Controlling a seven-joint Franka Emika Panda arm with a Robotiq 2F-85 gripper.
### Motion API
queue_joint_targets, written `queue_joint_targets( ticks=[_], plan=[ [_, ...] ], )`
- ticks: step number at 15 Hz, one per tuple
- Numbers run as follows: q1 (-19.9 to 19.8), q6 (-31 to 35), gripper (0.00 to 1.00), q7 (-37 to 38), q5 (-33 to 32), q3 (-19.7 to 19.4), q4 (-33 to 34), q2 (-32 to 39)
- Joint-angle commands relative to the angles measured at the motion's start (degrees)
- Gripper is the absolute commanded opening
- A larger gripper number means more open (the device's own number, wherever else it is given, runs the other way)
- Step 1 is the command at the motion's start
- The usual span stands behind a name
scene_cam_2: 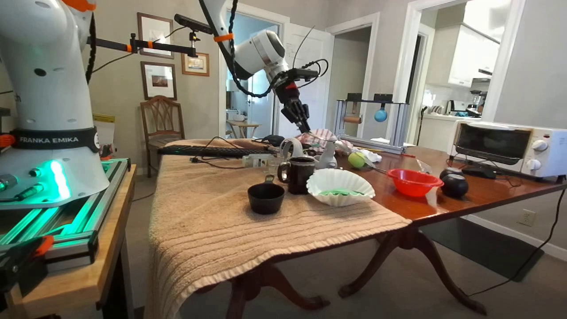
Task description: Pick up the cup on the table
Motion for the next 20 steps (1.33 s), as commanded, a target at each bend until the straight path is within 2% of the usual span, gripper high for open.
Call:
queue_joint_targets(
  ticks=[1,6,9,12,13,14,16,17,18,20],
  plan=[
    [2.26,-8.88,0.05,10.70,-4.25,-0.26,-2.76,-3.44],
    [3.33,-24.75,0.05,20.46,-3.06,1.37,-2.04,-2.79],
    [3.00,-29.74,0.05,22.17,-2.01,2.47,-1.46,-2.04],
    [1.88,-26.26,0.05,19.38,-2.30,3.35,-2.13,-2.21],
    [1.50,-23.38,0.12,18.17,-3.06,3.61,-3.12,-2.89],
    [1.34,-21.39,0.03,17.20,-3.28,3.85,-3.73,-3.28],
    [1.47,-19.01,0.00,16.11,-3.28,4.05,-4.41,-3.55],
    [1.34,-18.29,0.15,15.69,-3.00,3.98,-4.54,-3.59],
    [1.02,-17.33,0.26,15.05,-2.58,3.85,-4.71,-3.62],
    [0.22,-14.59,0.40,13.24,-2.36,3.55,-5.00,-3.37]
  ],
)
